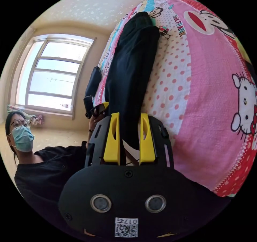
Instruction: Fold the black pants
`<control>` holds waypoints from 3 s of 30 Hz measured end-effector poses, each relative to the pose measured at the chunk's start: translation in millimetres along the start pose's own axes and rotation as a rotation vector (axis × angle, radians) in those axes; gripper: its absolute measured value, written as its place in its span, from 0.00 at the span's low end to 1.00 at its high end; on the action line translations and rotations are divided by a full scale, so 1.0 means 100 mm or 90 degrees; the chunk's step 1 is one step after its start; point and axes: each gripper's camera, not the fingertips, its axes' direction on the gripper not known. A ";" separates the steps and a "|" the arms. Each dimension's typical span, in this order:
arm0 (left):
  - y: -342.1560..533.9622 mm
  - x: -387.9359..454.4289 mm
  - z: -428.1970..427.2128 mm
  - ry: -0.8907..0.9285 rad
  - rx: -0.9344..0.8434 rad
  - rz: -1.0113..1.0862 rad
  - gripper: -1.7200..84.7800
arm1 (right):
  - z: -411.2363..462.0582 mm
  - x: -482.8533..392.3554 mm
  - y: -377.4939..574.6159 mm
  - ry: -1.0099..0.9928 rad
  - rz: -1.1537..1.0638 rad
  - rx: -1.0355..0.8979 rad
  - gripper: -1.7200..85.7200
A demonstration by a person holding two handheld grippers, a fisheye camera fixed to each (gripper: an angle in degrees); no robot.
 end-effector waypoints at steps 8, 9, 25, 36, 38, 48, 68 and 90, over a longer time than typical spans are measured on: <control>0.38 0.03 -0.33 0.065 0.062 0.005 0.11 | -0.30 0.18 0.32 -0.014 0.010 0.028 0.09; 0.45 0.09 -0.37 0.083 0.053 0.040 0.15 | -0.35 0.22 0.39 -0.037 -0.008 0.022 0.11; 1.09 0.29 0.50 -0.098 -0.103 0.033 0.18 | -0.32 0.49 1.08 0.012 -0.109 0.019 0.15; 1.37 0.28 0.41 -0.122 0.032 0.014 0.12 | -0.35 0.34 1.35 0.078 -0.158 0.092 0.12; 1.37 0.27 0.56 -0.150 0.002 0.018 0.13 | -0.36 0.36 1.39 0.070 -0.156 0.111 0.12; 1.41 0.28 0.87 -0.177 0.003 0.056 0.14 | -0.27 0.47 1.53 0.066 -0.178 0.134 0.13; 1.39 0.23 1.17 -0.169 0.004 -0.003 0.06 | -0.25 0.52 1.55 0.160 -0.120 0.141 0.04; 0.86 0.12 1.32 -0.063 0.081 0.071 0.21 | -0.45 0.66 1.37 -0.047 -0.130 0.157 0.16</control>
